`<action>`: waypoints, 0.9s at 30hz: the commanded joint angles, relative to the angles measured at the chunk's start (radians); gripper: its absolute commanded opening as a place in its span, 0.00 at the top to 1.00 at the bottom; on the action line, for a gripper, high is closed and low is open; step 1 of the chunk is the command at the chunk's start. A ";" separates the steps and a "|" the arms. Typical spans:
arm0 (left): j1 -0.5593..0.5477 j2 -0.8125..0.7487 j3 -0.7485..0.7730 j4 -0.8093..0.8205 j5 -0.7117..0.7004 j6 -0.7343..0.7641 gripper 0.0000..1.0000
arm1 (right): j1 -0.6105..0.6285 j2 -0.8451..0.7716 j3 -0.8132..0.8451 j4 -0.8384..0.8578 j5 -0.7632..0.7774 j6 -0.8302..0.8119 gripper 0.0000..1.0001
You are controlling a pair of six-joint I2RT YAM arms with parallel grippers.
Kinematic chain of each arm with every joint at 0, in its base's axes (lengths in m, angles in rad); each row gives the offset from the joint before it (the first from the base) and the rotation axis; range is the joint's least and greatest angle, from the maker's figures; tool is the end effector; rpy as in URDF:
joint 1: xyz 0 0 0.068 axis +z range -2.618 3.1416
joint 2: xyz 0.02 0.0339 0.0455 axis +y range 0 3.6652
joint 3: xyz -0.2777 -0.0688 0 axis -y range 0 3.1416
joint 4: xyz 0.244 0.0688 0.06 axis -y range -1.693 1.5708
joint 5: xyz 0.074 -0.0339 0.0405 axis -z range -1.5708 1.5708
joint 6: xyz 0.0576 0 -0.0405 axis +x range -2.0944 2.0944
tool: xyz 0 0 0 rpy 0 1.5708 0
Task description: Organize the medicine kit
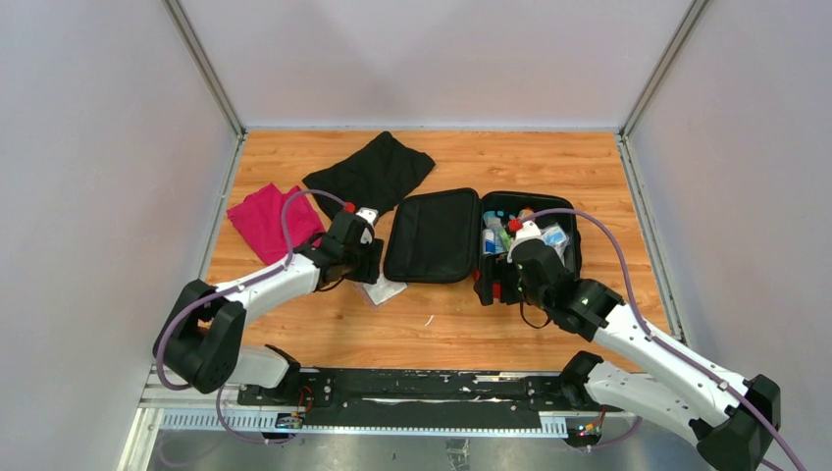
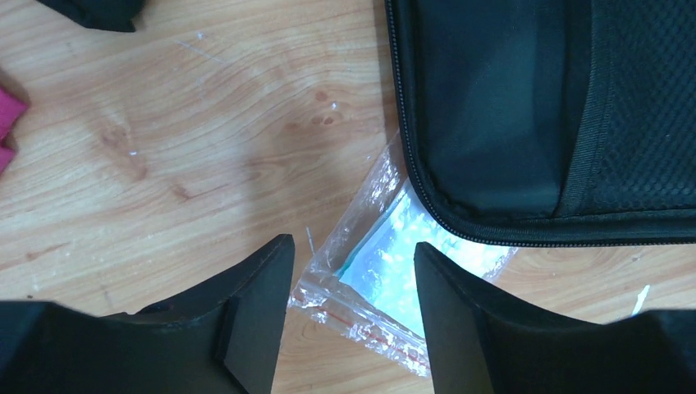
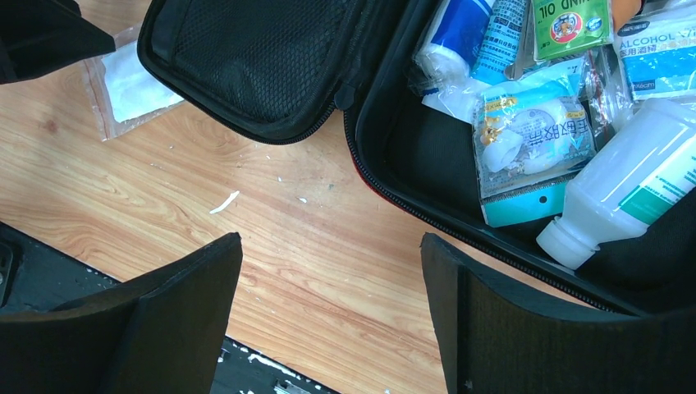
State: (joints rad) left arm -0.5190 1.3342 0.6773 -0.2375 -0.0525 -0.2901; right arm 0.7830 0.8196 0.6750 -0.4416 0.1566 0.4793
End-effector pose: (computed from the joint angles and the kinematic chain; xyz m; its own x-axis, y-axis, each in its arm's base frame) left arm 0.2334 -0.1299 0.1794 -0.7824 0.1179 -0.6115 0.2536 0.9571 -0.1398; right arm 0.1407 0.1274 0.2683 -0.6268 0.0189 -0.7790 -0.3557 0.8825 0.3076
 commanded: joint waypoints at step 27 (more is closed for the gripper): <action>-0.095 0.104 0.087 -0.274 -0.102 -0.081 1.00 | -0.012 -0.028 -0.034 -0.009 0.014 -0.008 0.14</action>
State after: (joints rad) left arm -0.6086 1.5131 0.7933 -0.3904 -0.1093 -0.3229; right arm 0.7830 0.8082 0.6559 -0.4416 0.1574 0.4786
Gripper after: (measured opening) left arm 0.011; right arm 0.857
